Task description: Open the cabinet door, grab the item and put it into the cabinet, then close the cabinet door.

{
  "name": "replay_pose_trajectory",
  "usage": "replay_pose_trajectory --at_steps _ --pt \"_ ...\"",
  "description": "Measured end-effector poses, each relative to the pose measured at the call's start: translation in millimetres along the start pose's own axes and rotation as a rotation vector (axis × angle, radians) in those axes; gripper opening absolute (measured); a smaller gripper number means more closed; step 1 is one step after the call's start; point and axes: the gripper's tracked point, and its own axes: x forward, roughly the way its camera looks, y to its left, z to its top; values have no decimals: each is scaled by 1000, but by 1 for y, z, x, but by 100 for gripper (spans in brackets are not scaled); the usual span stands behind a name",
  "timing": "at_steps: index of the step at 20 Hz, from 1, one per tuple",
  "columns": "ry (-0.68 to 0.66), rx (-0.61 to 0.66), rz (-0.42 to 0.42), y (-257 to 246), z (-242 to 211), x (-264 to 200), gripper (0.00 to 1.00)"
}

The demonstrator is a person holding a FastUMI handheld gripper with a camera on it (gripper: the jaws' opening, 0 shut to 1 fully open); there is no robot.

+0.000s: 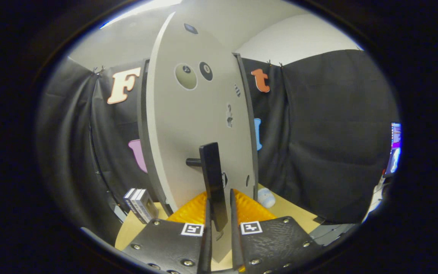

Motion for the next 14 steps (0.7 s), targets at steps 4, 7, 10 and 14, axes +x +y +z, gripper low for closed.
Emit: replay_pose_trajectory --at_steps 4,7,10,14 --pt "6 -21 -29 -17 2 -4 21" --pt "8 -16 -50 -33 4 -7 21" --pt "5 -32 -69 -48 6 -7 21" --pt "-9 -72 -96 -71 10 -4 21"
